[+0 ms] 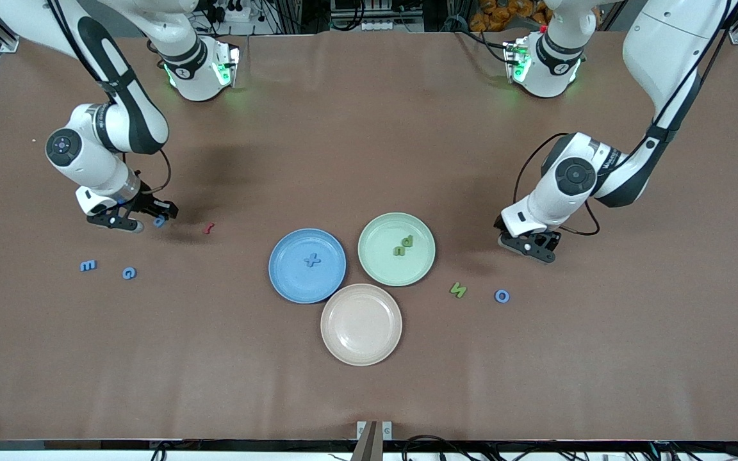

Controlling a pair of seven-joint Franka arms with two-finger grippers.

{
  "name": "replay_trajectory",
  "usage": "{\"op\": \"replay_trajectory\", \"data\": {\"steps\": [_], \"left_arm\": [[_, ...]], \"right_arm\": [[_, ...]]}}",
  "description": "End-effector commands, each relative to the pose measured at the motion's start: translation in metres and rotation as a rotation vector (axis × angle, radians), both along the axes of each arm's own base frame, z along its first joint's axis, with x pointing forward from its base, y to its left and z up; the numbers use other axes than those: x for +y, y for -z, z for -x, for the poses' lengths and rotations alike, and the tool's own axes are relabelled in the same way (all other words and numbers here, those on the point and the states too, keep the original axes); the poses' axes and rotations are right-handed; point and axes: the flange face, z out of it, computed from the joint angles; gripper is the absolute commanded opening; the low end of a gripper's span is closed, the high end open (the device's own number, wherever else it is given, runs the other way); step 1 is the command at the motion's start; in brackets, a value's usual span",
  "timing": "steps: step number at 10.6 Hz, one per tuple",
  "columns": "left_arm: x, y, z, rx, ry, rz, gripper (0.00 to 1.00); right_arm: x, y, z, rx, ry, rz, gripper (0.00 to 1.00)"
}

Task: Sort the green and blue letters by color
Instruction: 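Drop the d on the blue plate while the left gripper grasps the green B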

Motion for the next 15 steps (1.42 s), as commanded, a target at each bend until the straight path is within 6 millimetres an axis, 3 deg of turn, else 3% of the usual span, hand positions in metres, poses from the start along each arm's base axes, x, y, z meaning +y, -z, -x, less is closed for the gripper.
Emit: {"op": "replay_trajectory", "data": {"steps": [1,3,6,8,12,14,15], "left_arm": [[-0.008,-0.003,0.013,-0.004,0.054,0.01,1.0],[-0.01,0.003,0.018,0.012,0.063,0.01,0.93],[-0.009,0.008,0.022,0.024,0.067,0.01,0.89],[-0.01,0.012,0.023,0.026,0.068,0.017,0.8],[-0.011,0.02,0.025,0.041,0.068,0.026,0.76],[-0.01,0.023,0.026,0.044,0.066,0.029,0.74],[-0.01,0.023,0.026,0.044,0.066,0.03,0.6]], "right_arm": [[0.056,-0.029,-0.026,-0.055,0.058,-0.029,0.12],[0.097,-0.058,-0.055,-0.122,0.089,-0.102,0.1],[0.169,-0.083,-0.075,-0.17,0.085,-0.172,0.1],[0.229,-0.068,-0.086,-0.156,0.036,-0.192,0.1],[0.311,-0.033,-0.09,-0.123,-0.021,-0.207,0.1],[0.348,-0.025,-0.093,-0.125,-0.022,-0.221,0.11],[0.358,-0.023,-0.093,-0.125,-0.029,-0.225,0.15]]}}
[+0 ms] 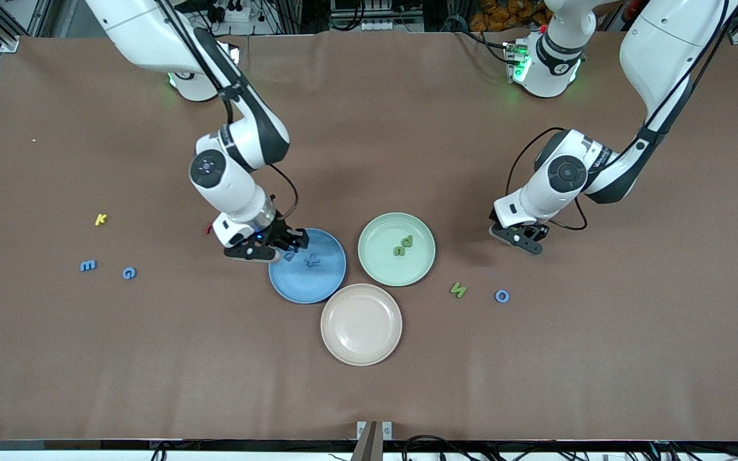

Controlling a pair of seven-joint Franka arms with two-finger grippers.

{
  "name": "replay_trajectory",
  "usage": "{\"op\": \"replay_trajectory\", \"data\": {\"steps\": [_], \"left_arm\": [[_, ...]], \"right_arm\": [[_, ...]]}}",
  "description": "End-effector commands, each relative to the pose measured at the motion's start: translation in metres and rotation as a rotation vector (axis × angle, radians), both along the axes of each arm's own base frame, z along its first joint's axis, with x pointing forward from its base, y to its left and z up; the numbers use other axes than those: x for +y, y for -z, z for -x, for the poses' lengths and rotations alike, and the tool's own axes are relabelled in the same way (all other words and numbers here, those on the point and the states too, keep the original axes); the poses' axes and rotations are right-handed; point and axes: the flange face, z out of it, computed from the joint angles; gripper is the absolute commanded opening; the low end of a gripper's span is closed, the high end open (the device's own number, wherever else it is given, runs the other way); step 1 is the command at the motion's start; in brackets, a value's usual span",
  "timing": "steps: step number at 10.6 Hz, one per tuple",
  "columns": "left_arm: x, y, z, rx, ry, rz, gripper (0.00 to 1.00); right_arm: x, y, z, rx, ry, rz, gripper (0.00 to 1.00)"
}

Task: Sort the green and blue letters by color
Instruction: 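Drop the d on the blue plate while the left gripper grasps the green B, then drop the B on the green plate while the right gripper reaches the blue G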

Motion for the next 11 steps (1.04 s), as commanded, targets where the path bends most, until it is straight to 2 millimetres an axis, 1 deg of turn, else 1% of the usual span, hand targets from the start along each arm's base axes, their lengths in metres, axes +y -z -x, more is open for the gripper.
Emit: {"op": "replay_trajectory", "data": {"steps": [1,2,4,5,6,7,8,9,10,11], "left_arm": [[0.002,0.003,0.001,-0.013,0.023,0.007,0.58],[0.003,0.005,0.002,-0.008,0.022,0.008,0.58],[0.007,0.006,0.0,-0.007,0.014,0.006,0.57],[0.013,0.006,-0.001,-0.007,0.008,0.005,0.5],[0.014,0.008,-0.001,-0.005,0.009,0.004,0.38],[0.015,0.009,-0.001,-0.006,0.014,0.001,0.28],[0.016,0.009,-0.001,-0.006,0.012,0.001,0.23],[0.019,0.008,-0.002,-0.006,0.006,0.001,0.13],[0.018,0.005,-0.004,-0.012,0.004,0.0,0.02],[0.016,-0.001,-0.008,-0.027,-0.011,0.002,0.0]], "right_arm": [[0.028,0.01,-0.01,0.005,0.026,-0.015,0.53],[0.028,0.012,-0.009,0.016,0.055,-0.015,1.0],[0.016,0.013,-0.014,0.007,0.045,0.011,1.0],[0.01,0.008,-0.017,0.017,0.049,0.02,1.0],[-0.005,0.0,-0.022,0.029,0.059,0.041,1.0],[-0.03,-0.01,-0.028,0.072,0.079,0.067,1.0],[-0.063,-0.016,-0.035,0.117,0.083,0.092,1.0],[-0.102,-0.024,-0.042,0.137,0.104,0.103,1.0],[-0.136,-0.025,-0.047,0.136,0.111,0.105,1.0],[-0.167,-0.029,-0.053,0.125,0.102,0.106,1.0]]}}
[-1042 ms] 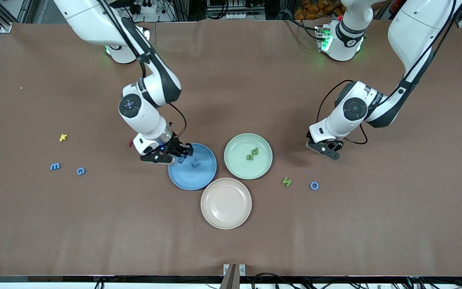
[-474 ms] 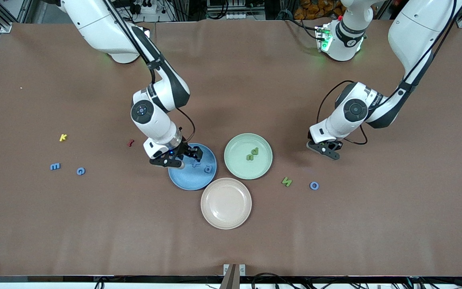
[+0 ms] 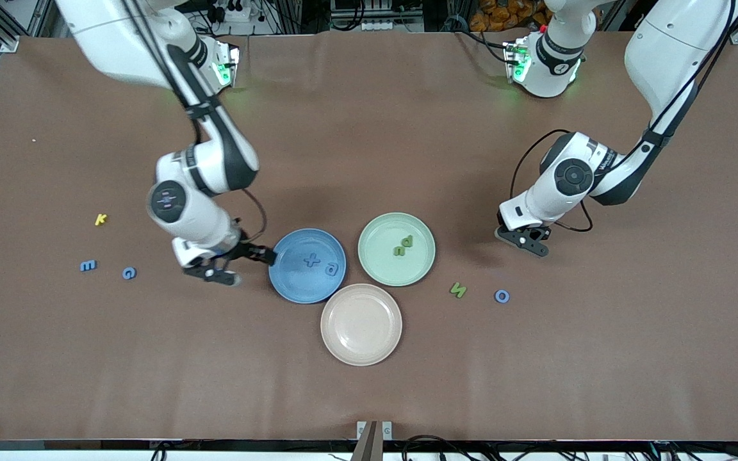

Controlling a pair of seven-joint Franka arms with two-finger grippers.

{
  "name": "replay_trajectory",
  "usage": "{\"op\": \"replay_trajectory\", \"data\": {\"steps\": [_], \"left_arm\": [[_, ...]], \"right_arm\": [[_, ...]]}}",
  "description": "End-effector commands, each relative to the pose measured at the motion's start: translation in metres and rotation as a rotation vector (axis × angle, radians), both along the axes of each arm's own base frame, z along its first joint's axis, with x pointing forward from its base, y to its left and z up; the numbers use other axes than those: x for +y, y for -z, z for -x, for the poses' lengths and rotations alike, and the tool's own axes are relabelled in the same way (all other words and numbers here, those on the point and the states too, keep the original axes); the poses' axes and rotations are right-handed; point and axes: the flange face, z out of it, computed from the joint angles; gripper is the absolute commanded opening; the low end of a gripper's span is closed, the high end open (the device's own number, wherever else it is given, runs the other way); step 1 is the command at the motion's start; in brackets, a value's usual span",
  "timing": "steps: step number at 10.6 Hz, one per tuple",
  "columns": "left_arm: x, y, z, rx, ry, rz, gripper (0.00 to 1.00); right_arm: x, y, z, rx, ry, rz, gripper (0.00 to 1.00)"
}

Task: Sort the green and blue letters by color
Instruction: 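Drop the B on the green plate while the right gripper reaches the blue G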

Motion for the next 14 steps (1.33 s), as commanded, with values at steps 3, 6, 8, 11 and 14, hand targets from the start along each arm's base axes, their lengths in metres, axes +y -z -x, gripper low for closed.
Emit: {"op": "replay_trajectory", "data": {"steps": [3,6,8,11,14], "left_arm": [[-0.068,-0.054,-0.024,-0.102,-0.13,0.077,0.0],[-0.167,-0.081,-0.039,-0.128,-0.24,0.185,0.0],[-0.218,-0.086,-0.047,-0.127,-0.273,0.252,0.11],[-0.237,-0.091,-0.067,-0.186,-0.281,0.248,1.0],[-0.206,-0.101,-0.102,-0.253,-0.247,0.229,1.0]], "right_arm": [[-0.176,-0.016,-0.018,-0.028,-0.004,0.042,1.0],[-0.269,-0.008,-0.015,-0.048,-0.171,0.054,1.0],[-0.304,0.013,-0.011,-0.05,-0.205,0.071,1.0],[-0.323,0.055,-0.008,-0.089,-0.196,0.103,1.0],[-0.323,0.081,-0.001,-0.107,-0.191,0.116,1.0]]}}
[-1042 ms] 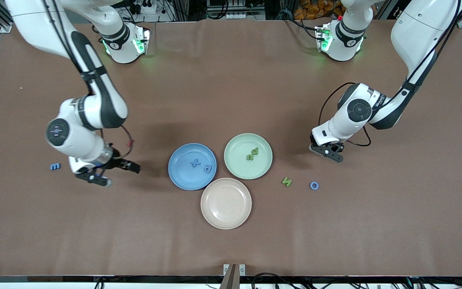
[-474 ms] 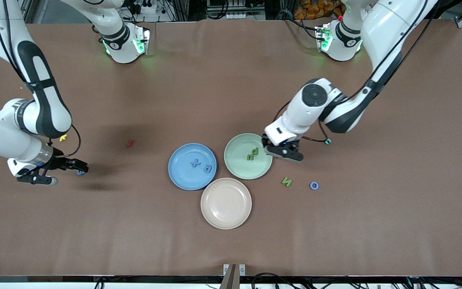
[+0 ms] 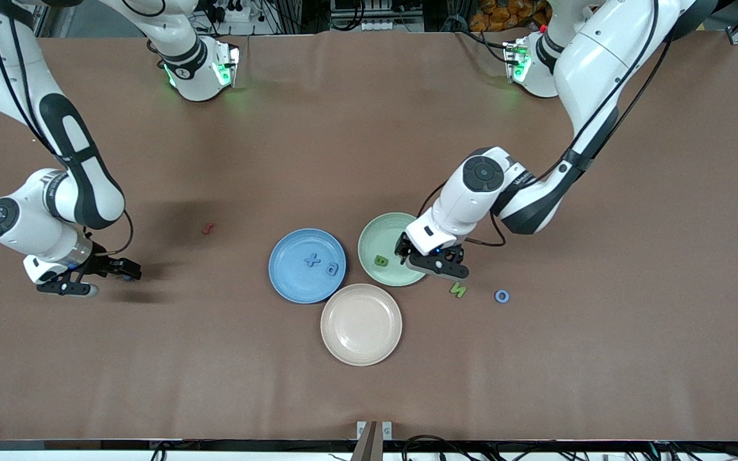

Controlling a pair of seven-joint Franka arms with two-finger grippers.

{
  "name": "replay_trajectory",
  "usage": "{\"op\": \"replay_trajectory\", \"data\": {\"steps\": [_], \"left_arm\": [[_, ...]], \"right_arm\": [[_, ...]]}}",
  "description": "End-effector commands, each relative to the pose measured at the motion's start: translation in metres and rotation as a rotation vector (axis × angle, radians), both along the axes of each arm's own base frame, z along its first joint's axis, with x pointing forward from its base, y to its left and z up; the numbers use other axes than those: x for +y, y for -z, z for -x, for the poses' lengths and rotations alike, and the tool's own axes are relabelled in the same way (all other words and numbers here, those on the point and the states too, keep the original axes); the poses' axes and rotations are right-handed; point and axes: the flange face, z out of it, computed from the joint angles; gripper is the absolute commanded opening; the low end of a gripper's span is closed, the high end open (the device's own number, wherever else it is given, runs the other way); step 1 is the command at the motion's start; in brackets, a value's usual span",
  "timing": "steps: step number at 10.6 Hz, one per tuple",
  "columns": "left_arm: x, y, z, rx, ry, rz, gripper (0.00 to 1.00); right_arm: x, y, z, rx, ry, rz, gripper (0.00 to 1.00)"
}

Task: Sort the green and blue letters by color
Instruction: 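Drop the B on the green plate while the right gripper reaches the blue G, then grasp the G with the right gripper while the left gripper grasps the green N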

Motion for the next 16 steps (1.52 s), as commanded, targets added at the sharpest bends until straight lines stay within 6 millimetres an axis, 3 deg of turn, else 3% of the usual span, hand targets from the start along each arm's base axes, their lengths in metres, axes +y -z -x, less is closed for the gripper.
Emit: {"op": "replay_trajectory", "data": {"steps": [1,2,4,5,7,8,10,12,14,16], "left_arm": [[0.038,-0.008,-0.048,-0.087,0.093,-0.063,1.0],[0.045,-0.004,-0.059,-0.095,0.133,-0.063,1.0],[0.062,0.009,-0.078,-0.124,0.225,-0.099,0.87],[0.072,0.018,-0.086,-0.139,0.296,-0.125,0.84],[0.086,0.038,-0.092,-0.132,0.358,-0.144,0.79],[0.092,0.041,-0.094,-0.129,0.365,-0.148,0.72],[0.093,0.055,-0.091,-0.097,0.344,-0.131,0.7],[0.093,0.061,-0.082,-0.068,0.338,-0.13,0.69],[0.093,0.064,-0.077,-0.036,0.33,-0.129,0.68],[0.09,0.071,-0.066,-0.008,0.334,-0.132,0.67]], "right_arm": [[0.001,0.014,0.008,-0.019,-0.014,0.014,1.0],[0.004,0.015,0.015,-0.008,-0.017,0.014,1.0],[-0.004,0.017,0.018,-0.015,-0.041,0.03,0.55],[-0.006,0.019,0.019,-0.019,-0.044,0.033,0.4],[-0.008,0.02,0.019,-0.017,-0.041,0.033,0.28],[-0.011,0.019,0.019,-0.018,-0.038,0.036,0.26],[-0.013,0.015,0.018,-0.02,-0.032,0.036,0.2],[-0.007,-0.016,0.007,-0.054,-0.016,0.033,0.14],[0.025,-0.047,-0.003,-0.017,0.052,0.0,0.14],[0.097,-0.076,-0.013,-0.038,0.161,-0.027,0.14]]}}
